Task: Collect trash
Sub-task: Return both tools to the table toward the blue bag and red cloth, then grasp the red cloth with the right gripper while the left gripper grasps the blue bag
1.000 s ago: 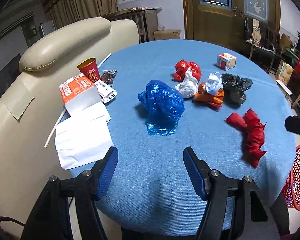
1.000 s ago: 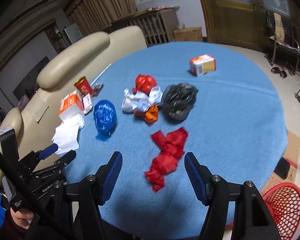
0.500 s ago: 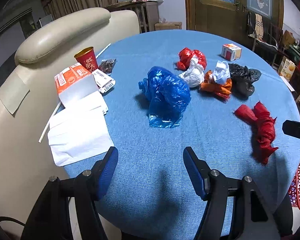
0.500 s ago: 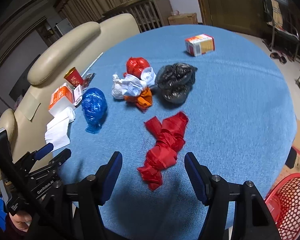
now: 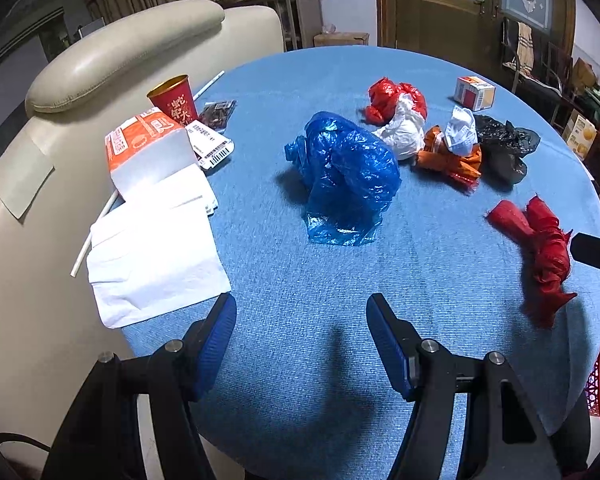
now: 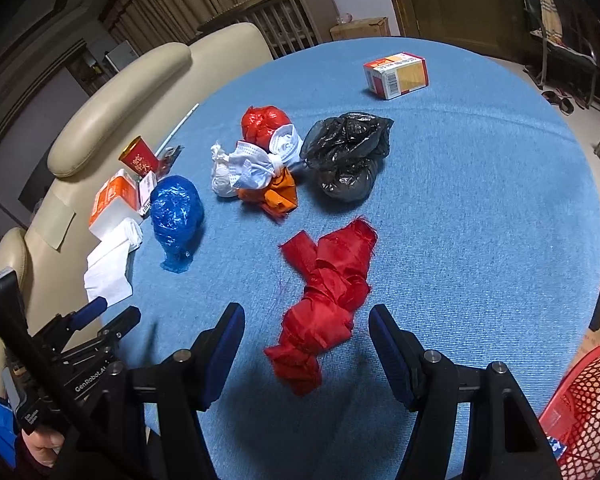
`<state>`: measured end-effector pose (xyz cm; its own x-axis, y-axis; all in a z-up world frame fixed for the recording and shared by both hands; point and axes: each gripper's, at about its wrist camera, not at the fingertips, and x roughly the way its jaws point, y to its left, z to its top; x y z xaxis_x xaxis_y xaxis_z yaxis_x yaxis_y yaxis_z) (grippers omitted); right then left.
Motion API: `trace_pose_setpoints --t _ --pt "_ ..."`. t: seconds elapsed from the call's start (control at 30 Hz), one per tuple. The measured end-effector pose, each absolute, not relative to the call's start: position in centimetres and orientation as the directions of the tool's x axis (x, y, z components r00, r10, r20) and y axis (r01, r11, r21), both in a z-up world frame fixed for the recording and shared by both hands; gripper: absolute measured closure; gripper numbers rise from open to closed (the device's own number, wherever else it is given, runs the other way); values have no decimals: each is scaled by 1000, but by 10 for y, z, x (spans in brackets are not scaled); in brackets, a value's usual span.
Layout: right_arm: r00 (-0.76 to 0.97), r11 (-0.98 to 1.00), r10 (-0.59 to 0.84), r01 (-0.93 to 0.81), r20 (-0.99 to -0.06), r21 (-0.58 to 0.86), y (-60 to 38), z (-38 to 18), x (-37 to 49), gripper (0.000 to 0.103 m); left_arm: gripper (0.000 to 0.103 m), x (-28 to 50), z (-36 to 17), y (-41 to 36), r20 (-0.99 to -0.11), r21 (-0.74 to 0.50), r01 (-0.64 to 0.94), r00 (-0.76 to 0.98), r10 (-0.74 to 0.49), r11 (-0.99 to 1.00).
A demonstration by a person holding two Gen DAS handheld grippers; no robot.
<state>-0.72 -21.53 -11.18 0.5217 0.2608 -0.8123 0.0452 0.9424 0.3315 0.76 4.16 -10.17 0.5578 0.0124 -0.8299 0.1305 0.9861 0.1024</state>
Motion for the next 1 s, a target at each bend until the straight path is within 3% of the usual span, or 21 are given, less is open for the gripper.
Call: trace_pose_setpoints --t 0.17,0.3,0.53,1.0 --pt "522 935 270 58 -809 350 -217 -117 -7 36 35 19 -96 43 -835 72 124 550 -8 990" --pt "523 935 270 58 -808 350 -216 -119 -7 48 35 33 -84 42 -829 34 129 557 -44 991" --pt "515 934 269 69 -814 352 -217 -126 -6 57 35 70 -77 36 -842 -35 124 531 -96 992" --pt "491 922 281 101 -824 374 -223 -136 -3 59 35 126 -90 17 -879 -115 108 453 -152 987"
